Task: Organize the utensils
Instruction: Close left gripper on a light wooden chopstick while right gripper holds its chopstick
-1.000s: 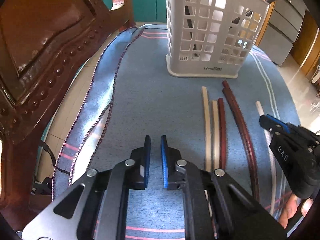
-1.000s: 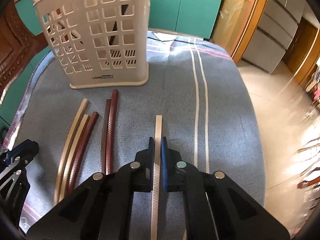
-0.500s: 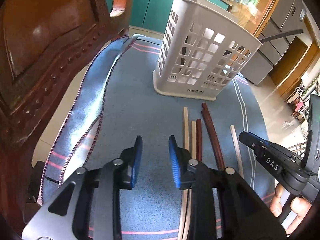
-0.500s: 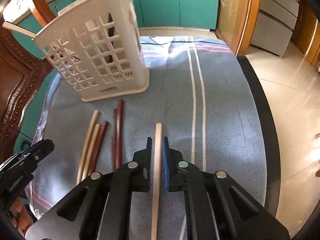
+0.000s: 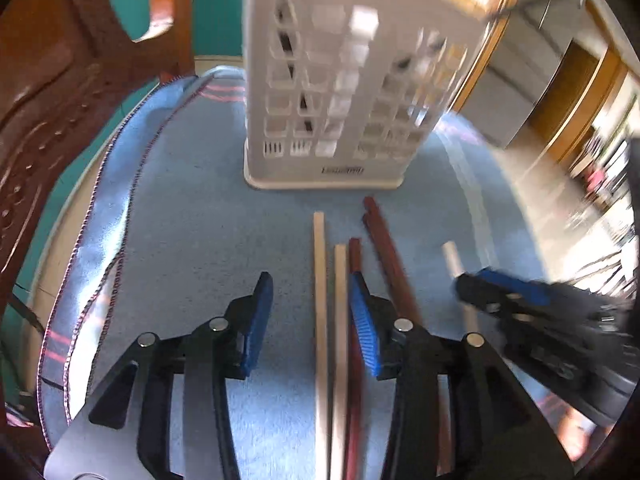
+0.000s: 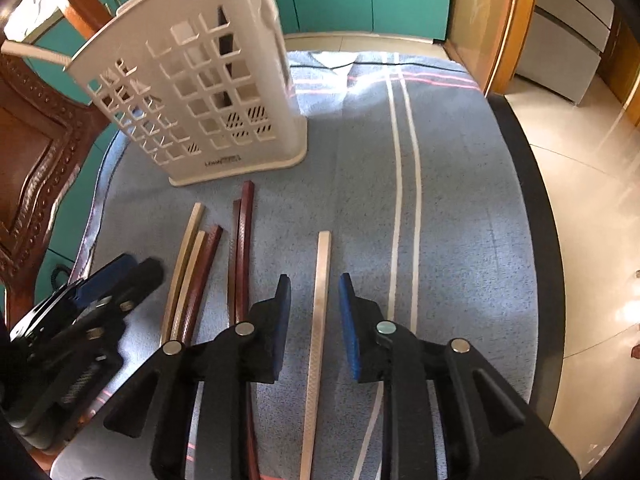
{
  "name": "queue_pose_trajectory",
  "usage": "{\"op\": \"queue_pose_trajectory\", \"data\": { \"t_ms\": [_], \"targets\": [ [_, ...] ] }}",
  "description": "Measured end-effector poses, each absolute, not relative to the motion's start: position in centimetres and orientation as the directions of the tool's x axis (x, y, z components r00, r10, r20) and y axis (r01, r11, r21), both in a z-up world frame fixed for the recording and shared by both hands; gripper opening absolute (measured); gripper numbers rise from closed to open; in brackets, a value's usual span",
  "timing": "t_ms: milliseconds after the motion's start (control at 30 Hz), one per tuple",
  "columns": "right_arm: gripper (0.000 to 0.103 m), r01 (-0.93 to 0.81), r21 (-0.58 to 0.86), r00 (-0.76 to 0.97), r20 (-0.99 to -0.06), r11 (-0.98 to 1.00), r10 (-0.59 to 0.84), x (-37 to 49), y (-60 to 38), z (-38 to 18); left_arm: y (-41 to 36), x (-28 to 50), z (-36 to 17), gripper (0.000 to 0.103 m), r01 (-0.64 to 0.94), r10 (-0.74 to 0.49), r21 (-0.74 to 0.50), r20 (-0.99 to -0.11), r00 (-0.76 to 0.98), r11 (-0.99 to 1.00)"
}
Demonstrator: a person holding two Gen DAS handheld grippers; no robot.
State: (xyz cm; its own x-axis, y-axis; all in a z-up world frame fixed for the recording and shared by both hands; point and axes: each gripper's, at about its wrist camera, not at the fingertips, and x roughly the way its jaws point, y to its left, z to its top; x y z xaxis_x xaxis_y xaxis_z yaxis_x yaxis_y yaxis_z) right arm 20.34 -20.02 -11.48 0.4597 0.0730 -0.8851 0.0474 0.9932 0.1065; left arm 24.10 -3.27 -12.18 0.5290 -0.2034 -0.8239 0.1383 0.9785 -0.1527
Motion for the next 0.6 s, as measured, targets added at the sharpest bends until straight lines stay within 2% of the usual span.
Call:
{"op": "queue_pose_trajectory", "data": {
  "t_ms": [100, 200, 367, 433, 567, 600],
  "targets": [
    [0.025, 0.046, 0.087, 0.458, -0.887, 0.995, 0.056, 20.2, -20.0, -11.6, -3.7, 24.1, -12.3, 0.038, 0.126, -0.165, -0.114, -0.823, 0.544, 0.985],
    [0.025, 0.049, 0.071, 0.450, -0.892, 0.996, 0.041, 20.0, -20.2, -11.9, -3.5, 24.2, -12.3, 0.037, 0.127, -0.197, -0.153, -0.827, 0.527, 0.980],
    [0.025, 0.049, 0.045, 0.434, -0.901, 0.998, 0.019, 20.1, -20.4, -12.5, -3.8, 24.1, -12.5, 0.037, 0.127, -0.140, -0.084, -0.836, 0.531, 0.988],
    [0.024, 0.047, 0.033, 0.431, -0.902, 0.998, 0.010, 20.2, -20.2, -12.7, -4.5, 24.0, -12.6, 0.039, 0.132, -0.084, -0.015, -0.839, 0.538, 0.991],
    [0.025, 0.026, -0.036, 0.445, -0.895, 0.999, -0.044, 20.3, -19.2, -12.9, -4.8, 23.8, -12.4, 0.039, 0.125, -0.077, -0.011, -0.842, 0.534, 0.992],
    [0.025, 0.021, -0.054, 0.451, -0.891, 0.998, -0.057, 20.3, -19.0, -12.9, -5.0, 23.7, -12.4, 0.036, 0.126, -0.076, -0.009, -0.841, 0.535, 0.992]
  ]
}}
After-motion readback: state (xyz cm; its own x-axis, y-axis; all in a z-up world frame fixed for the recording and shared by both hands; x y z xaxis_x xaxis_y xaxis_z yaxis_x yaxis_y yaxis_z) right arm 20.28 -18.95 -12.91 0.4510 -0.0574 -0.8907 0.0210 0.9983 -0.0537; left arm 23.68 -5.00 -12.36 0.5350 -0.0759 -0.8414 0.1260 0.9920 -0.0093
